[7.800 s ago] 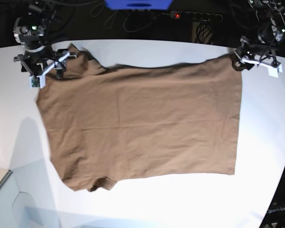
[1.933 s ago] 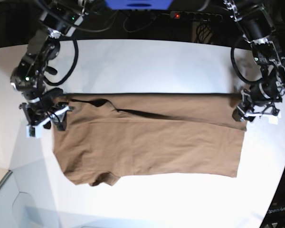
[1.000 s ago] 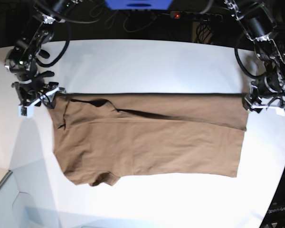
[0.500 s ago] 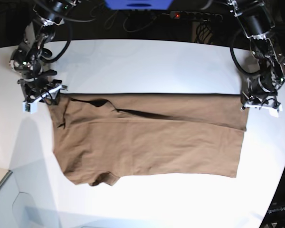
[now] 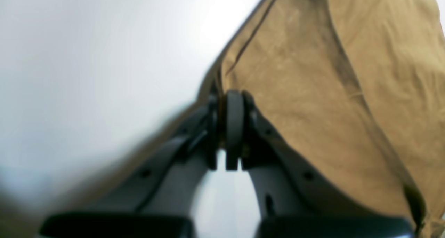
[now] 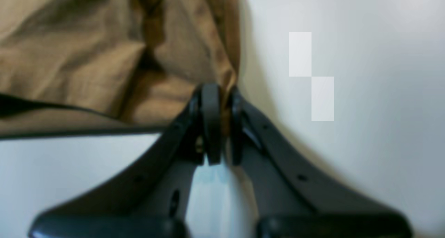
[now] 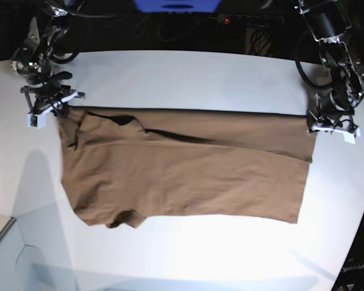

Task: Layout the t-shirt on the table in an organized manner, then fold the t-shirt properly
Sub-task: 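Drag the folded edge with both grippers toward the robot, then release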

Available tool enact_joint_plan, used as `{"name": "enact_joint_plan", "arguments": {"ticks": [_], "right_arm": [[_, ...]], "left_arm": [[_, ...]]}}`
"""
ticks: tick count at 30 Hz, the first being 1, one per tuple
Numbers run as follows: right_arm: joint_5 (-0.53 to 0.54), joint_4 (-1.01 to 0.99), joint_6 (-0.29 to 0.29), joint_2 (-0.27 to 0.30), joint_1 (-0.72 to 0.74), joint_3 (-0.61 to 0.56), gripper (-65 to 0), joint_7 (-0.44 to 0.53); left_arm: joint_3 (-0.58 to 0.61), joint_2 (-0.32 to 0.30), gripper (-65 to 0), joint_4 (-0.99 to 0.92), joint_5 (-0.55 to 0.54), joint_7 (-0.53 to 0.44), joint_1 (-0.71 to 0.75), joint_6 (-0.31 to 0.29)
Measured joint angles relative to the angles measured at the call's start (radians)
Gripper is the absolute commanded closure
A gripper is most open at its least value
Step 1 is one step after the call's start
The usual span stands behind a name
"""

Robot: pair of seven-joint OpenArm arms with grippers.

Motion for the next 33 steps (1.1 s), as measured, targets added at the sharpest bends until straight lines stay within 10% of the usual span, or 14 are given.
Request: {"name": "enact_joint_plan", "arguments": {"ticks": [14,33], "right_arm": [[0.012,0.217,0.002,-0.09,-0.262,0.001,0.0,0.108],[0.109,0.229,0.004,-0.1,-0.358,0.001,0.0,0.101]], "left_arm": [[-0.1,0.013,-0.2,0.234,0.043,0.181,0.15,0.019],[-0.098,0.01,-0.2,0.233,0.055,0.178,0.175,0.019]]}}
